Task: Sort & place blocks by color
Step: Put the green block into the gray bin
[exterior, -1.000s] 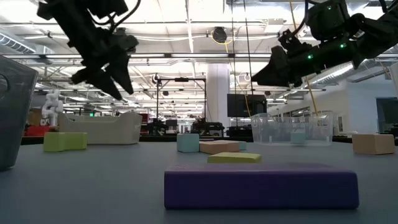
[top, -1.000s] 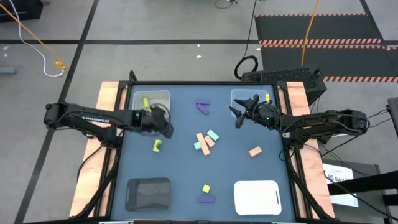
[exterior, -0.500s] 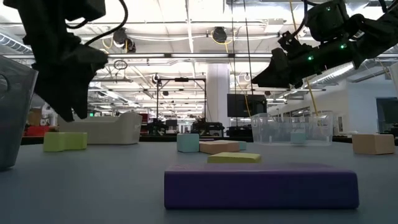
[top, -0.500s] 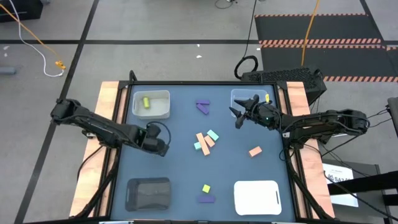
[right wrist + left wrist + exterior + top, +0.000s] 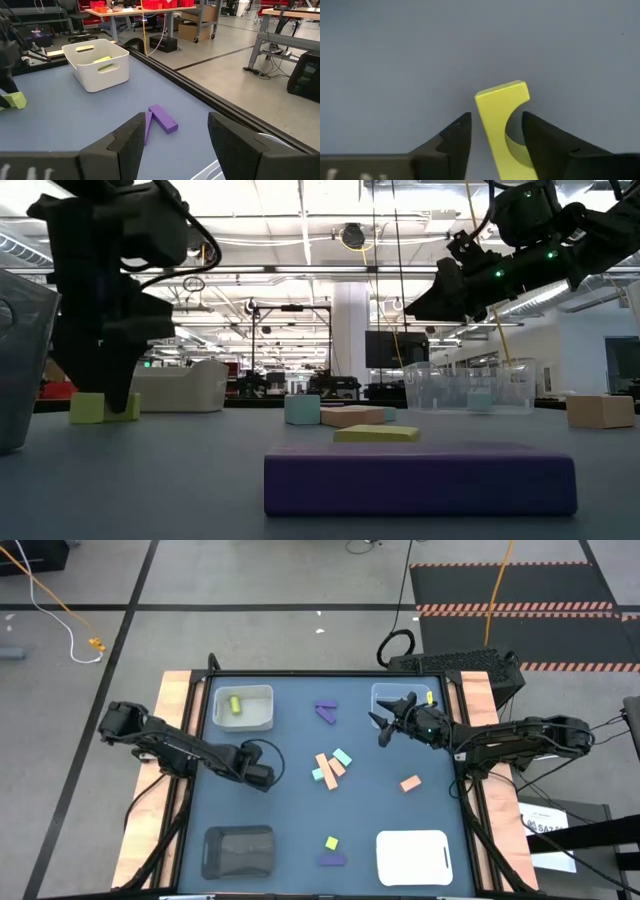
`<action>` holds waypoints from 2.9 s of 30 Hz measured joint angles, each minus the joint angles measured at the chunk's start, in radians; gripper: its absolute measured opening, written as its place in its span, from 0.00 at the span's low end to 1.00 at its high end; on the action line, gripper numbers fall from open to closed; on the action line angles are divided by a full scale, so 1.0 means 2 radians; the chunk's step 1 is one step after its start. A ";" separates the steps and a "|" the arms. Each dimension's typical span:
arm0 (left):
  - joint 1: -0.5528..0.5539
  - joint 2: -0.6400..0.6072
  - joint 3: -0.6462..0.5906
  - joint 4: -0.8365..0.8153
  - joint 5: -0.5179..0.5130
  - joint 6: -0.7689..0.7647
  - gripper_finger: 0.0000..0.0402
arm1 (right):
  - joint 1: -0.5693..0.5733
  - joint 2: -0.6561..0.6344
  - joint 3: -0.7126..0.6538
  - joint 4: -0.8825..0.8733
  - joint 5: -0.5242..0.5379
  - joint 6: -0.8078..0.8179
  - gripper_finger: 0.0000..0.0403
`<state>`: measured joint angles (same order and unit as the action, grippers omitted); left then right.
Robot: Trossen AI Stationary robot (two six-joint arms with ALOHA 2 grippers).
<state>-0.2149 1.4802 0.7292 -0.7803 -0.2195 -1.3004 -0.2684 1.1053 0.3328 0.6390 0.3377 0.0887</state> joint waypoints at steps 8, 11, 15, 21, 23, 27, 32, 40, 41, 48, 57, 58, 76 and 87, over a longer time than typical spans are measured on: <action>0.004 -0.001 0.000 0.054 0.005 0.054 0.10 | 0.000 0.000 0.000 0.000 0.000 0.000 0.51; 0.004 -0.005 0.000 0.154 0.005 0.110 0.10 | 0.000 0.000 0.000 0.000 0.000 -0.002 0.51; 0.012 -0.005 0.000 0.343 0.003 0.231 0.12 | 0.000 0.000 0.000 0.000 0.000 -0.002 0.51; 0.032 -0.005 0.000 0.713 -0.021 0.498 0.11 | 0.000 0.000 0.000 0.004 0.000 -0.002 0.51; 0.034 -0.005 0.000 0.826 -0.021 0.580 0.12 | 0.000 0.000 0.000 0.004 0.000 0.001 0.51; 0.034 -0.005 0.000 0.949 -0.002 0.689 0.13 | 0.000 0.000 0.000 0.003 0.000 0.002 0.51; 0.035 -0.005 0.000 0.961 0.005 0.711 0.11 | 0.000 0.000 0.000 0.003 0.000 0.002 0.51; 0.036 -0.005 0.000 0.824 -0.067 0.664 0.12 | 0.000 0.000 0.000 0.004 0.000 0.002 0.51; 0.037 -0.005 0.000 0.791 -0.094 0.653 0.12 | 0.000 0.000 0.000 0.004 0.000 0.002 0.51; 0.086 -0.028 0.000 0.541 -0.221 0.517 0.12 | 0.000 0.000 0.000 0.013 -0.032 0.002 0.51; 0.215 -0.094 0.000 0.272 -0.223 0.372 0.12 | 0.003 0.000 0.003 0.058 -0.124 0.002 0.51; 0.228 -0.095 0.000 0.248 -0.223 0.358 0.12 | 0.006 0.000 0.005 0.058 -0.133 0.002 0.51; 0.328 -0.089 0.000 0.113 -0.199 0.300 0.21 | 0.098 0.000 0.103 -0.132 -0.157 -0.039 0.51; 0.332 -0.089 0.000 0.113 -0.158 0.290 0.45 | 0.138 0.060 0.124 -0.137 -0.155 -0.035 0.55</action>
<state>0.4496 1.3022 0.7292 -0.5549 -0.5360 -0.7213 0.0083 1.2261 0.5811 0.3653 0.0280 0.0189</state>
